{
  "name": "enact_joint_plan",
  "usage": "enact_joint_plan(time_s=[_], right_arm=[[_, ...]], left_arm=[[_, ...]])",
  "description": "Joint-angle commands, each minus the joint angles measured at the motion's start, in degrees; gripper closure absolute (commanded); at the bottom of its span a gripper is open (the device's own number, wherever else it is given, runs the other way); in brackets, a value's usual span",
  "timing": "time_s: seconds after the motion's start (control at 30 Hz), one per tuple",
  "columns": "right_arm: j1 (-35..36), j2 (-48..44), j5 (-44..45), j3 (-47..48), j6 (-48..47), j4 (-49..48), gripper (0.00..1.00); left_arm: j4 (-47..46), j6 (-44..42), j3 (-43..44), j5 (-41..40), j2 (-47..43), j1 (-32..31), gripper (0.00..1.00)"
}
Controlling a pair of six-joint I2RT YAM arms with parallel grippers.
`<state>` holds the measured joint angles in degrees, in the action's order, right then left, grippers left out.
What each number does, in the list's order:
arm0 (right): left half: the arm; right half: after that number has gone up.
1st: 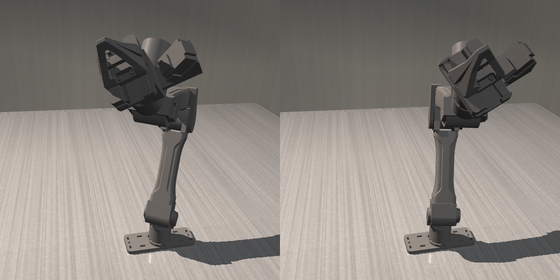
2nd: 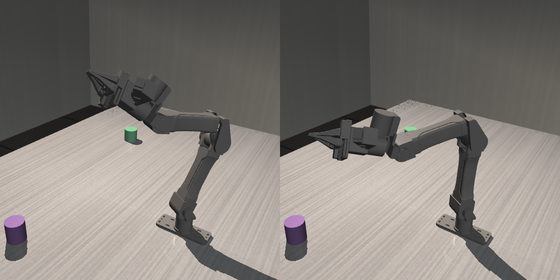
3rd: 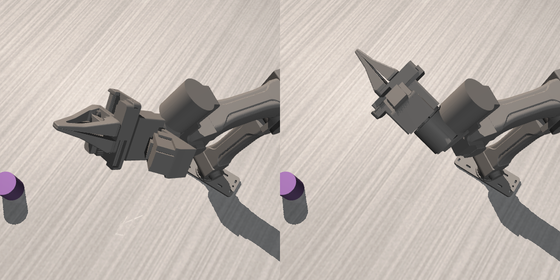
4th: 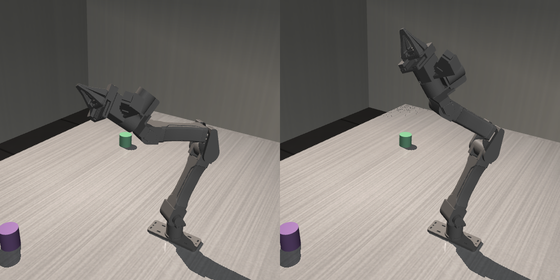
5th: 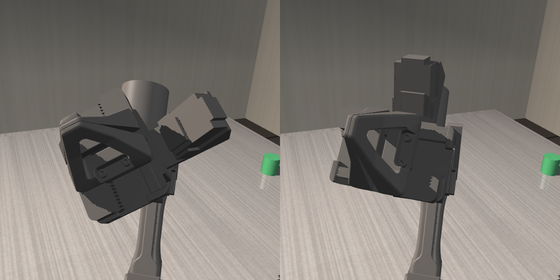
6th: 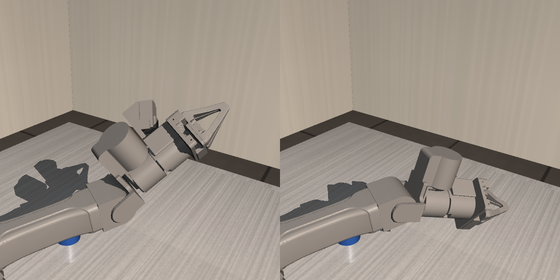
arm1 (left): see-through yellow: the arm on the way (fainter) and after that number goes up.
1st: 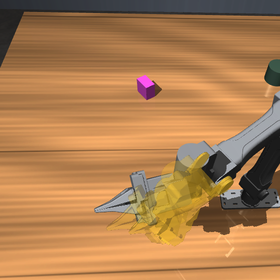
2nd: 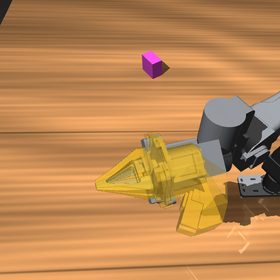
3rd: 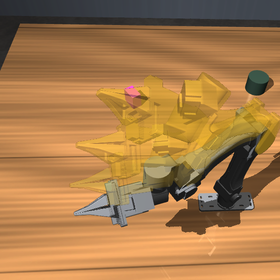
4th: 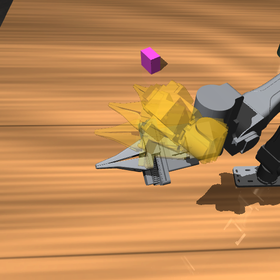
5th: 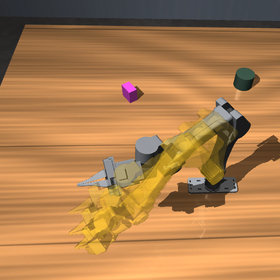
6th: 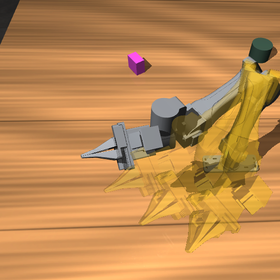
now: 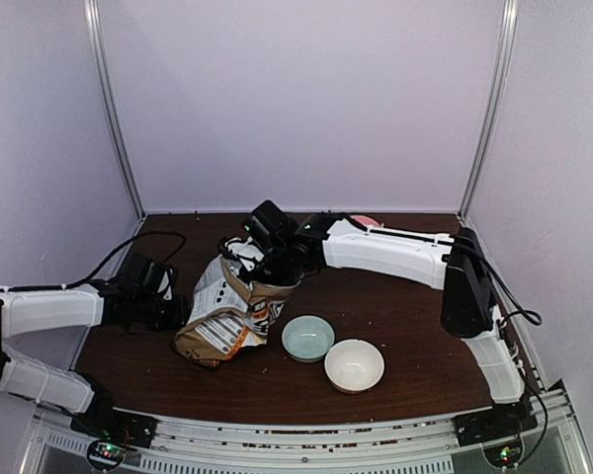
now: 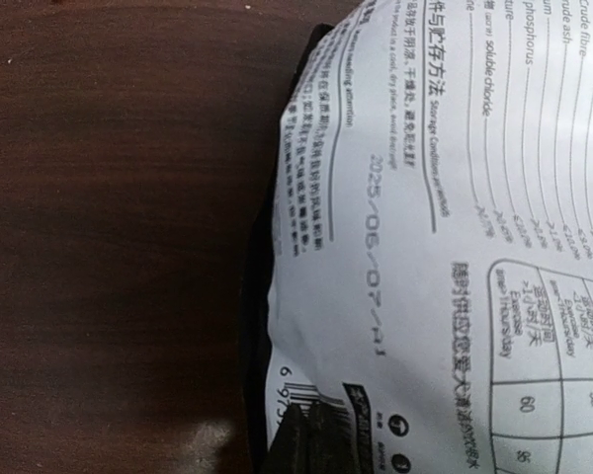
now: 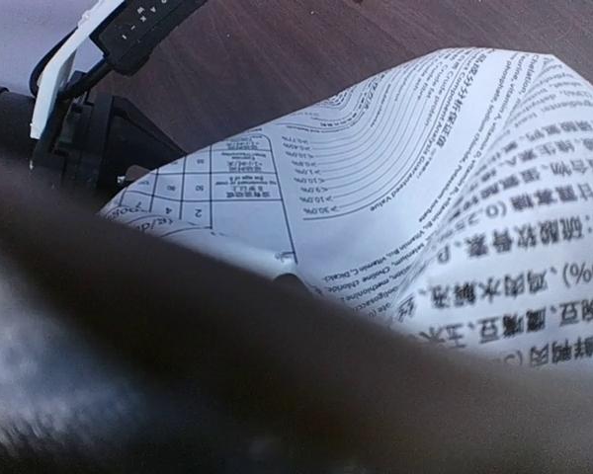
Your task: Serve the pet food
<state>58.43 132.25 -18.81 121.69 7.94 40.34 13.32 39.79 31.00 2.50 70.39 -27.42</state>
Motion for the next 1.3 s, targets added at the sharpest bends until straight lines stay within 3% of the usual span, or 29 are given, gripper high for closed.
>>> enact_joint_plan(time_s=[0.0, 0.1, 0.27, 0.47, 0.57, 0.87, 1.1, 1.27], right_arm=[[2.5, 2.0, -5.4, -7.7, 3.2, -12.2, 1.00], [2.4, -3.1, -5.8, -14.6, 5.4, -24.3, 1.00], [2.2, -10.3, -6.7, -21.2, 7.9, -36.0, 1.00], [1.7, -18.9, -5.5, -27.4, 9.0, -42.1, 1.00], [1.5, -22.8, -5.2, -29.9, 8.6, -42.5, 1.00], [1.3, -30.9, -3.8, -38.5, 7.3, -45.4, 1.00], [1.2, -34.8, -2.5, -46.2, 7.1, -51.6, 1.00], [1.2, -35.7, -2.2, -46.9, 6.2, -51.0, 1.00]], left_arm=[[-3.9, -1.5, 1.5, 7.9, 0.6, -2.3, 0.99], [-1.2, -1.2, 2.3, 4.9, -1.6, -2.2, 0.94], [4.2, -0.9, 4.2, 2.2, -4.8, -2.2, 0.80], [12.9, -3.7, 8.8, -3.5, -11.6, -2.3, 0.40], [16.9, -5.3, 13.7, -3.6, -14.8, -2.4, 0.27], [20.8, -3.3, 30.1, 0.4, -16.6, -8.5, 0.18], [24.3, -3.5, 40.3, 0.4, -7.0, -14.9, 0.13], [25.7, -4.6, 45.7, 0.4, 1.3, -19.3, 0.10]])
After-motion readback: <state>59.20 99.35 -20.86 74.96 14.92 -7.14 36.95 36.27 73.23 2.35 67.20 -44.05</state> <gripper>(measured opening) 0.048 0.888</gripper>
